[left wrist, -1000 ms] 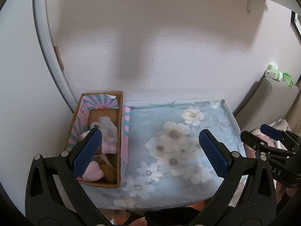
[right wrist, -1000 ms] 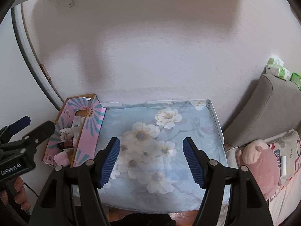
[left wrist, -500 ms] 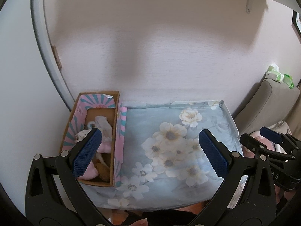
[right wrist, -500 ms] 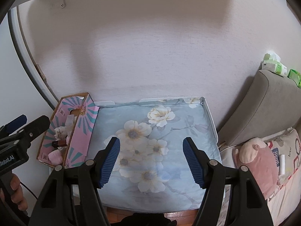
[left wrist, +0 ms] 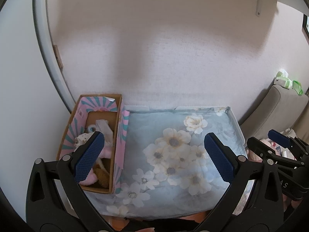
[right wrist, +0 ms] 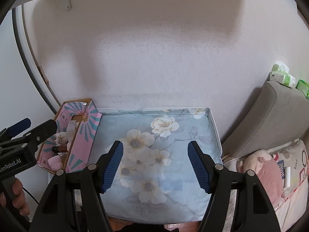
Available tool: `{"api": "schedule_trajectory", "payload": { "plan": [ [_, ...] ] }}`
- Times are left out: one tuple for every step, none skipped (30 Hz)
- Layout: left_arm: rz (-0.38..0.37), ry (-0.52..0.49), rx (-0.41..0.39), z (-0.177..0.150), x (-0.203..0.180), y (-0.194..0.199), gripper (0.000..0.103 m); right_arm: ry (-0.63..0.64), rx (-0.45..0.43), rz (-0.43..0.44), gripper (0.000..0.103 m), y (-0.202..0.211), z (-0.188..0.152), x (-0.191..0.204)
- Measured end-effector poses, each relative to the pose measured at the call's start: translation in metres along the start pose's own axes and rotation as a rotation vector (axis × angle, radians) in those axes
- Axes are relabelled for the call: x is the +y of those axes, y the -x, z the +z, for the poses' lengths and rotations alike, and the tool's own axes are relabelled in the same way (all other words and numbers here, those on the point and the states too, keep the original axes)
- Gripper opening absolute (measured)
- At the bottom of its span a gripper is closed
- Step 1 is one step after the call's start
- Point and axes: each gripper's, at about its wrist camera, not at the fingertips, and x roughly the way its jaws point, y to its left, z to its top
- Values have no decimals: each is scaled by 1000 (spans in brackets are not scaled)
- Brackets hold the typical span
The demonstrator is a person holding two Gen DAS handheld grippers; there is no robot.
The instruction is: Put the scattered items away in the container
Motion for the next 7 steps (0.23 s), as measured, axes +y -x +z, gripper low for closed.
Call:
{"api": "schedule_trajectory", "payload": {
  "plan": [
    [2, -2, 1, 0, 0, 0, 103, 1, -1, -1, 65, 0, 0, 0],
    [1, -3, 3, 0, 0, -1, 103, 1, -1, -2, 65, 0, 0, 0],
    [-5, -2, 7, 1, 0, -2, 103, 2, 0, -2, 65, -1, 1, 0],
    [-10, 0, 8, 1, 0, -2, 103, 2, 0, -3, 65, -1, 1, 0],
    [-12, 6, 9, 1, 1, -2, 103, 3, -1, -2, 65, -1, 1, 0],
    [-10, 9, 9, 2, 1, -2, 103, 4, -3, -2, 65, -1, 2, 0],
    [-8, 9, 10, 2, 1, -2, 103, 4, -4, -2, 65, -1, 2, 0]
  ]
}}
